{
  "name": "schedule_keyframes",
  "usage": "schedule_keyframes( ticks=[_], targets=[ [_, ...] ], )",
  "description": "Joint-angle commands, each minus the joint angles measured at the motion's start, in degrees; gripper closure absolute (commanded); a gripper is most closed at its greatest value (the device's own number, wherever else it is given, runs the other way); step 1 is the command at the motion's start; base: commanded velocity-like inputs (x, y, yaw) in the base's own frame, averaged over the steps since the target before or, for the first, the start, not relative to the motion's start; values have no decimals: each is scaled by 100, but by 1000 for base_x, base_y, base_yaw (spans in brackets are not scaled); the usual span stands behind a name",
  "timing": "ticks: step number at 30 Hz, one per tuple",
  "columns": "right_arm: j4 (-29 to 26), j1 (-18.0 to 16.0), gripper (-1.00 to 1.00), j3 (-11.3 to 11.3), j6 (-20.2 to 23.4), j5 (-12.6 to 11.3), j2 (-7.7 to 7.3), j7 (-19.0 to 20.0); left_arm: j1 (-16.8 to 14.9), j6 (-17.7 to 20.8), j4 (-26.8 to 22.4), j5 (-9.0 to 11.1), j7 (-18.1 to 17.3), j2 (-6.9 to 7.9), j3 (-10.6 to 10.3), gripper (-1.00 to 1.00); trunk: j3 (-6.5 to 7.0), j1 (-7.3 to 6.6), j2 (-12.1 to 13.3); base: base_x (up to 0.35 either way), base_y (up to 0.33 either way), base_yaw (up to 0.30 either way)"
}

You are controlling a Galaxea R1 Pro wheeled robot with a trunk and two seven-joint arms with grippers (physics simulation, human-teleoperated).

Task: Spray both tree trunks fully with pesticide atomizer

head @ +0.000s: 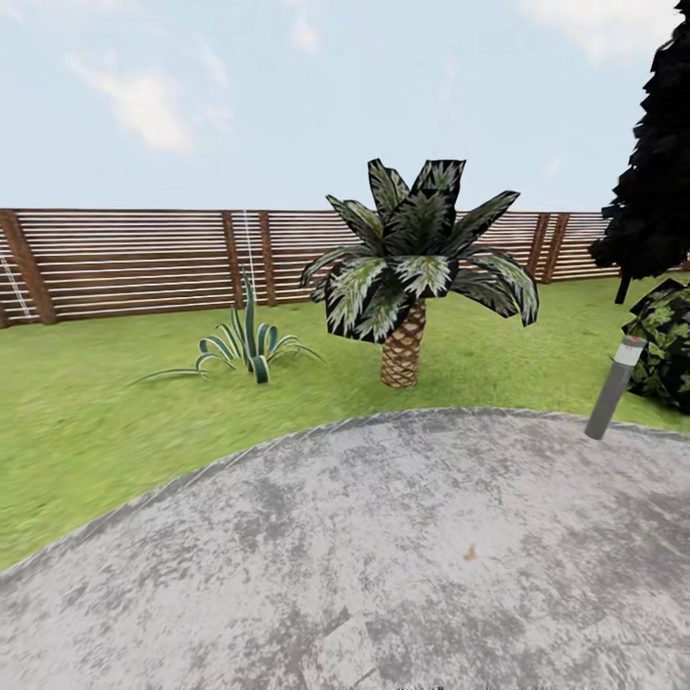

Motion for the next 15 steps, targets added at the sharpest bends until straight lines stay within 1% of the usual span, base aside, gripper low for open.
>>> schedule_keyframes(
  ticks=[1,15],
  targets=[
    [0,0,-100,0,-2,0,-2,0,0,0,0,-3,0,1,0,-100,-22,23,-42,0,0,-283],
    [-1,0,-100,6,-15,0,4,0,0,0,0,-35,0,-7,-8,-100,-334,330,-603,0,0,-282]
  ],
)
